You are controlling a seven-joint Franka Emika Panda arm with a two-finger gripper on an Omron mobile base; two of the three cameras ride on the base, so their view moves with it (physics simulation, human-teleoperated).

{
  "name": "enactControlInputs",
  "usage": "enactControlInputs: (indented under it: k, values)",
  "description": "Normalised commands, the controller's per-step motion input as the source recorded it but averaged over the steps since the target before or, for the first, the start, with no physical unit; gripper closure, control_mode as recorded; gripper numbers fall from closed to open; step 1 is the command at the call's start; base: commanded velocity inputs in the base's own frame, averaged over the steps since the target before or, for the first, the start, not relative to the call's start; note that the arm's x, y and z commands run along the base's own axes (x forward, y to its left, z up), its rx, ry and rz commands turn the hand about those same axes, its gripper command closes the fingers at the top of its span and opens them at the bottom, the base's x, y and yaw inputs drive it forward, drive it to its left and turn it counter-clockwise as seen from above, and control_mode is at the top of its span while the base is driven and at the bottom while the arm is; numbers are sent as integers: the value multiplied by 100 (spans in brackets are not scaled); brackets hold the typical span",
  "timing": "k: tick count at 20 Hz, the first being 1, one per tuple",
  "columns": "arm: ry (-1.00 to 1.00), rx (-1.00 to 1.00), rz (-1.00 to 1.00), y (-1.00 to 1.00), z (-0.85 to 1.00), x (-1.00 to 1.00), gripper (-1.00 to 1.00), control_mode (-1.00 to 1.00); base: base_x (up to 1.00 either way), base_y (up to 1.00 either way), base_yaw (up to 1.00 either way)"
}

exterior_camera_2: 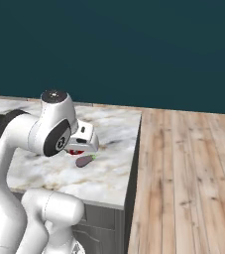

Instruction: Pick the mug from the counter and place it inside the microwave. Then close the microwave.

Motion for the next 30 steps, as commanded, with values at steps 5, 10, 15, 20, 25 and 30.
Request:
enactControlInputs:
  k: [5,10,15,20,25,30]
  values:
    - [-5,-2,0,17,7,-4,100,-100,0,0,0]
    - [0,0,0,0,0,0,100,-100,0,0,0]
    - [0,0,0,0,0,0,100,100,0,0,0]
    - [0,0,0,0,0,0,100,100,-48,-6,-10]
    - [0,0,0,0,0,0,100,100,-96,-9,-57]
    - [0,0,0,0,0,0,100,100,-51,0,-77]
